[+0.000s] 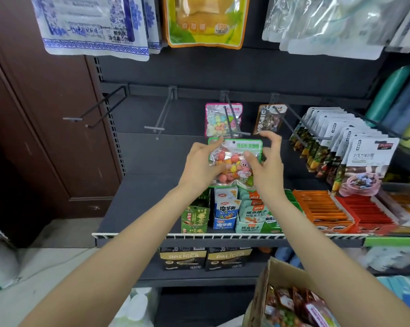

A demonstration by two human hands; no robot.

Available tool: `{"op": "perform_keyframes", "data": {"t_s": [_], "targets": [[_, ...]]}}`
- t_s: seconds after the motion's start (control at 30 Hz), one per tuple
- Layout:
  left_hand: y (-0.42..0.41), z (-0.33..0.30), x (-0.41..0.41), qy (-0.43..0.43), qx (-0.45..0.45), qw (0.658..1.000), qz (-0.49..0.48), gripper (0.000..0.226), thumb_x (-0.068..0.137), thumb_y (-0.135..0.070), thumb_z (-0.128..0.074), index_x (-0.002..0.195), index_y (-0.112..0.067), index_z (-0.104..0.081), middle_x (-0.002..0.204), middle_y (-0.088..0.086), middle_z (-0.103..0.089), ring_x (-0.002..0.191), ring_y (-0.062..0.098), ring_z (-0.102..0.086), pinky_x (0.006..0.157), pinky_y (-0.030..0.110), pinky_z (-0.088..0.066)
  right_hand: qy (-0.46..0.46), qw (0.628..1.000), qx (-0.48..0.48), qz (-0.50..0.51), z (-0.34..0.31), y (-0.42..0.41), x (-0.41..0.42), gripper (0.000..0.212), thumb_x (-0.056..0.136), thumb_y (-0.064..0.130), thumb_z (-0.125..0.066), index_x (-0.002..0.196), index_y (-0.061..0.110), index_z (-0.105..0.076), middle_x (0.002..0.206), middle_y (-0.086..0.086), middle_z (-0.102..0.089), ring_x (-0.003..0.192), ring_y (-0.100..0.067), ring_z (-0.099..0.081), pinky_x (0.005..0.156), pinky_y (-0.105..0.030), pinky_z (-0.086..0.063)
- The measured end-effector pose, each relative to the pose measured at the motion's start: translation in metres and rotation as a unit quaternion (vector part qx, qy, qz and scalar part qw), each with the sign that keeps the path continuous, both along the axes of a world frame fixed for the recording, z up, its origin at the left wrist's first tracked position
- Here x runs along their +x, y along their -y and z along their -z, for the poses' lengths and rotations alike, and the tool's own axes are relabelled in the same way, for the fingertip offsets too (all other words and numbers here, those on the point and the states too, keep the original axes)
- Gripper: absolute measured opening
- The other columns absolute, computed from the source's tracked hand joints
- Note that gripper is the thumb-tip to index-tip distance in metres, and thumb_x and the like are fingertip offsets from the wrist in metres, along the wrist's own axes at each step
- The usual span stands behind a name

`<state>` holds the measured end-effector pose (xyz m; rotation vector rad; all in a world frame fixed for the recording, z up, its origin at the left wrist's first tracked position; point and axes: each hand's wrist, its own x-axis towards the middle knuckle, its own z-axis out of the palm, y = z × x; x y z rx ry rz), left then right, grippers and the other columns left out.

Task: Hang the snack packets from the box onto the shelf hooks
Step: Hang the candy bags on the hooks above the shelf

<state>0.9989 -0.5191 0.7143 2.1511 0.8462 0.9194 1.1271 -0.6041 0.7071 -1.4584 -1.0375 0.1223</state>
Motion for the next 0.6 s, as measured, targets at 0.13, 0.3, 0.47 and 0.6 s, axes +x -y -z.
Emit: {"op": "perform_keyframes", "data": {"t_s": [0.13,0.3,0.47,0.6], "targets": [[-0.003,0.006,0.005,-0.007,0.018,1.0,-0.014,0.067,0.084,-0.026,-0.069,0.143,-0.032,-0.037,0.111,-0.001,-0.041,0.095,0.006,-0.04,0.081,0.012,-0.031,0.135,0.988,-0.029,0.066,0.007,-0.004,-0.002,0.023,0.094,0.01,-0.053,0.114,0.019,-0.06,0.1,-0.003,-0.058,0.072,0.005,-0.051,0.067,-0.002,-0.036],[-0.013,0.011,0.012,-0.005,0.027,1.0,-0.016,0.068,0.086,-0.024,-0.068,0.144,-0.032,-0.034,0.109,-0.001,-0.039,0.094,0.005,-0.039,0.077,0.008,-0.029,0.137,0.987,-0.053,0.071,0.012,-0.012,0.005,0.035,0.094,0.013,-0.054,0.127,0.025,-0.058,0.095,0.001,-0.053,0.067,0.001,-0.047,0.067,-0.001,-0.035],[-0.045,0.01,0.034,-0.007,0.019,1.0,-0.016,0.07,0.089,-0.009,-0.063,0.146,-0.03,-0.03,0.107,0.001,-0.037,0.089,0.009,-0.039,0.079,-0.006,-0.023,0.143,0.977,-0.141,0.065,0.004,-0.037,0.019,0.039,0.095,0.015,-0.054,0.134,0.015,-0.051,0.108,-0.004,-0.046,0.095,-0.01,-0.048,0.077,-0.007,-0.028],[-0.087,0.004,0.065,-0.03,-0.006,0.999,-0.022,0.07,0.09,0.001,-0.054,0.148,-0.026,-0.026,0.113,0.004,-0.036,0.093,0.009,-0.037,0.084,0.004,-0.022,0.157,0.963,-0.208,0.064,-0.002,-0.08,0.044,0.05,0.096,0.01,-0.049,0.144,0.019,-0.038,0.114,-0.011,-0.048,0.109,-0.022,-0.046,0.089,-0.021,-0.034]]}}
